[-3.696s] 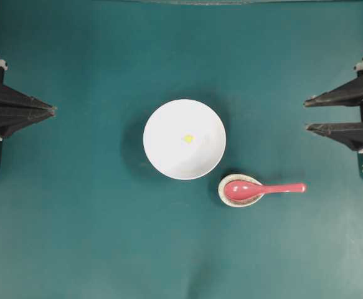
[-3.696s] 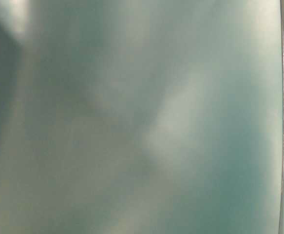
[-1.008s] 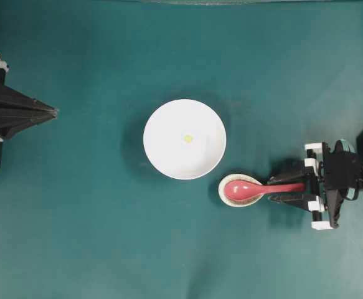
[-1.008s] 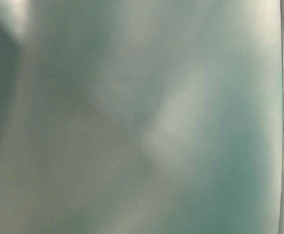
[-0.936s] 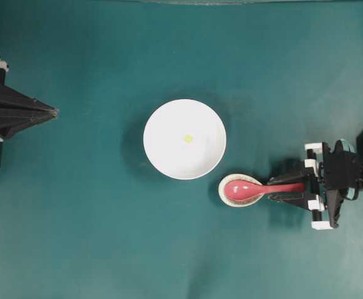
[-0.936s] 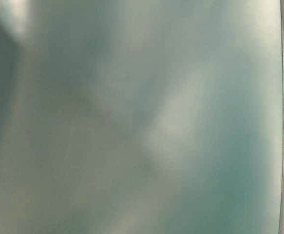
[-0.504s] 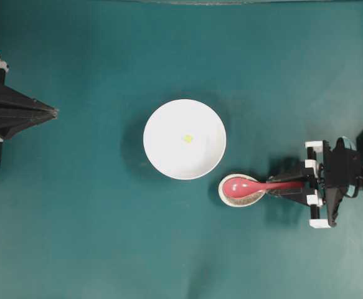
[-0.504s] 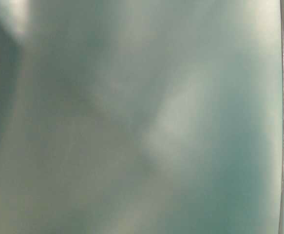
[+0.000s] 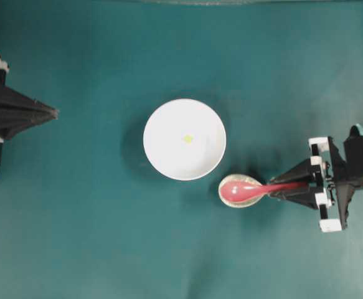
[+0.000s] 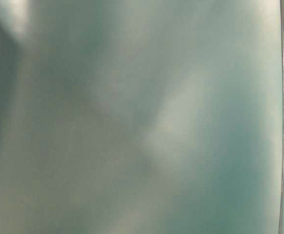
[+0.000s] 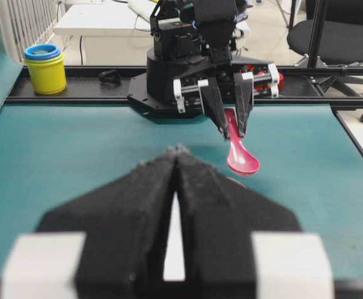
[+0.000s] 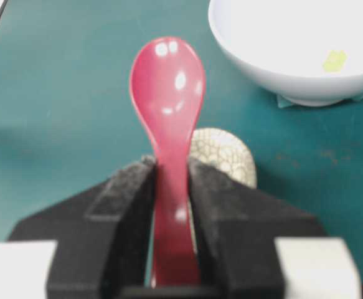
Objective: Scoop the yellow hexagonal prism block from the bowl with a spoon using the right arm.
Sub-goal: 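Lift the pink spoon and carry it over the white bowl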
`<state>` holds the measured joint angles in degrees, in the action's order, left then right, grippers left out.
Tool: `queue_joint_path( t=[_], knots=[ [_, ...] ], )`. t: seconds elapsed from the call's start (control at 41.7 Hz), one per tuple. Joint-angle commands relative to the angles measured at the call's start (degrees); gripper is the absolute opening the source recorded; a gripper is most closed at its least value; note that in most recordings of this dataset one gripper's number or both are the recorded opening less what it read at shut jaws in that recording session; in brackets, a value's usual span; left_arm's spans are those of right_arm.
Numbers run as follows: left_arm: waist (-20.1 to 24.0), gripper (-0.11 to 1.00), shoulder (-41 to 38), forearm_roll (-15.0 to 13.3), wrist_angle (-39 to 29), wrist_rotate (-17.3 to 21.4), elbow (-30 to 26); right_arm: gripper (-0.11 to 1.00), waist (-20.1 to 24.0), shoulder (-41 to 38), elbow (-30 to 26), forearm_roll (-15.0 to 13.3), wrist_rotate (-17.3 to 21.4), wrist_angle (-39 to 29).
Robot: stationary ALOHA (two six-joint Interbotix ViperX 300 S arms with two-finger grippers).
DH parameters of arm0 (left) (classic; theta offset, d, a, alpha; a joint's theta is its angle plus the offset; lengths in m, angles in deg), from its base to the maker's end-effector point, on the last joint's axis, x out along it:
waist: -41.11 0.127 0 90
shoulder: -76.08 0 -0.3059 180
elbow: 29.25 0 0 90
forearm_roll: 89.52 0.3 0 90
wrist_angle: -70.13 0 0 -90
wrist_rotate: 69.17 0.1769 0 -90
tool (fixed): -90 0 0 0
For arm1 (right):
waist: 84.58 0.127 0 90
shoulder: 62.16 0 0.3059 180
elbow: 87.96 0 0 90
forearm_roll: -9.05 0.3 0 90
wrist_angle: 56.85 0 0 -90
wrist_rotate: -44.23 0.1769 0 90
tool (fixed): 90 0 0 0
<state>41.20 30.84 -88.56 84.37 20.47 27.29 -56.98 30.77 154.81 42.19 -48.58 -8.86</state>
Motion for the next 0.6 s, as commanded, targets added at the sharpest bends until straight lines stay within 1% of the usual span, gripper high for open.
queue_joint_path(
  t=[0.0,0.072,0.192,0.336,0.456,0.576],
  knots=[
    [0.09,0.01,-0.53,0.18,0.26,-0.09,-1.14,0.24,-2.9,5.1,-2.46,0.09,-1.85,-7.29],
    [0.09,0.01,-0.62,0.18,0.26,-0.09,-1.05,0.24,-6.06,8.26,-4.31,0.09,-3.87,-14.5],
    [0.09,0.01,-0.7,0.18,0.09,-0.09,-1.05,0.24,-13.36,12.57,-8.79,0.0,-7.56,-28.39],
    [0.09,0.01,-0.7,0.26,-0.88,0.0,-1.05,0.24,-21.8,13.97,-14.68,-0.26,-10.63,-43.24],
    [0.0,0.01,-0.7,0.18,-1.32,0.18,-1.05,0.24,-27.69,13.18,-20.04,-1.32,-11.95,-54.58],
    [0.09,0.01,-0.7,0.18,-1.32,0.18,-1.05,0.24,-32.08,11.6,-25.22,-2.81,-11.95,-63.72]
  ],
)
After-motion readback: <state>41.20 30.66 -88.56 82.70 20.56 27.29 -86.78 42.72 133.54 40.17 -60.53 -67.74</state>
